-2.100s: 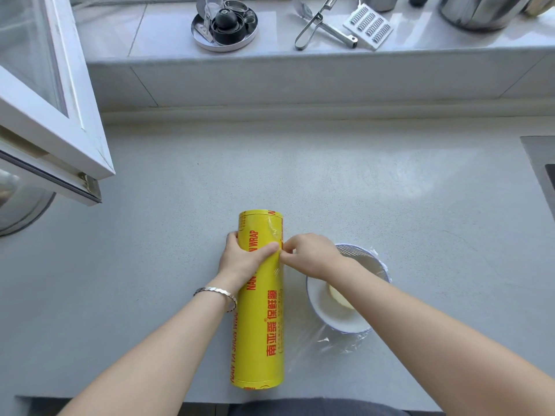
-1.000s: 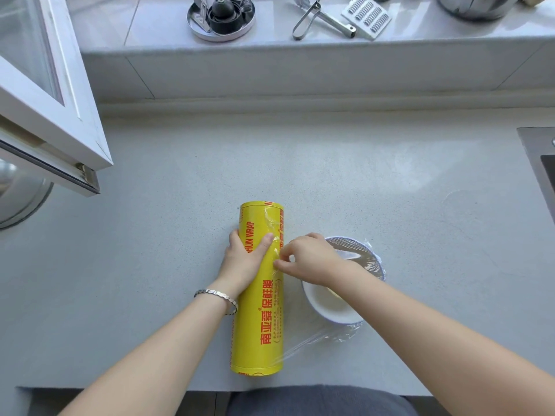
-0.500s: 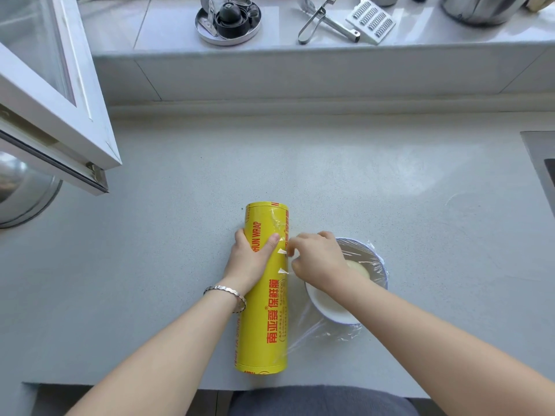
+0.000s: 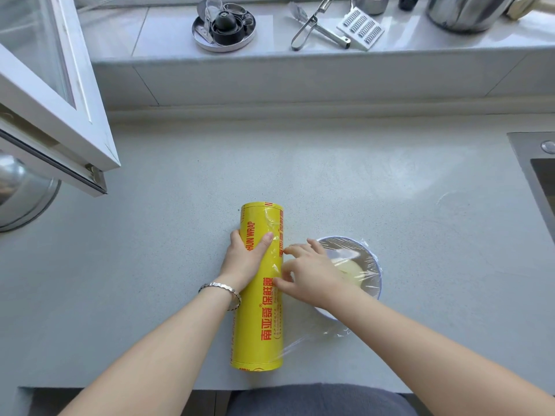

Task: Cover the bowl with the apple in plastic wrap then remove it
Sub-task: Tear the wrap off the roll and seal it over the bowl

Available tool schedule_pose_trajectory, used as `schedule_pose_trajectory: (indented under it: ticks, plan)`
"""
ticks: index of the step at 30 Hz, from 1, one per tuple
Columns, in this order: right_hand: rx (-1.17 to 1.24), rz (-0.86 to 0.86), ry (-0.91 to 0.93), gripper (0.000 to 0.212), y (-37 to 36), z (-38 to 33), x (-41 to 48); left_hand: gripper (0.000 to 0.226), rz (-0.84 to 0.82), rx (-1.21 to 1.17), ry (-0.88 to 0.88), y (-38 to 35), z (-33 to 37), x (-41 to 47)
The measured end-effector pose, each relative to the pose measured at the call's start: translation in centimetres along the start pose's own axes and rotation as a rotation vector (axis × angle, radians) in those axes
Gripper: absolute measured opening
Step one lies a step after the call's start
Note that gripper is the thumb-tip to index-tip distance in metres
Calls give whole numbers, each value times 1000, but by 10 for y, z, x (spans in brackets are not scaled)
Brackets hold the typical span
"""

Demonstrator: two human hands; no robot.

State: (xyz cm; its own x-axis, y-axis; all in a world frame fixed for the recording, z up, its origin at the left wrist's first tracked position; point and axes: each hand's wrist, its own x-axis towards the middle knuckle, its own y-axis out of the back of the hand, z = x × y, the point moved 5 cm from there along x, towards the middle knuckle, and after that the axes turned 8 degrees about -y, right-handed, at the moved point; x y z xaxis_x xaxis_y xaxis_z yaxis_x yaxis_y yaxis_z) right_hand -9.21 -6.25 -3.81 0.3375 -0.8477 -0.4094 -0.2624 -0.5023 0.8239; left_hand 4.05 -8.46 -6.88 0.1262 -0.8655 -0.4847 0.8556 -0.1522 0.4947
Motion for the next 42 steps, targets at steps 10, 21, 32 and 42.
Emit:
schedule_pose_trajectory:
  ticks: [10,21,32,42]
  plan:
    - [68,244,-64,11,-2,2,3,73,-12,15,-10,-2,3,-1]
    - [-27,210,6,15,-1,2,-13,116,-53,95,-18,0,-8,-19]
    - [-19,105,30,56,-15,-11,-30,97,-45,-57,57,-3,-22,-24]
    - [67,328,-51,32,-25,-14,-28,95,-17,-16,22,-6,-16,-26]
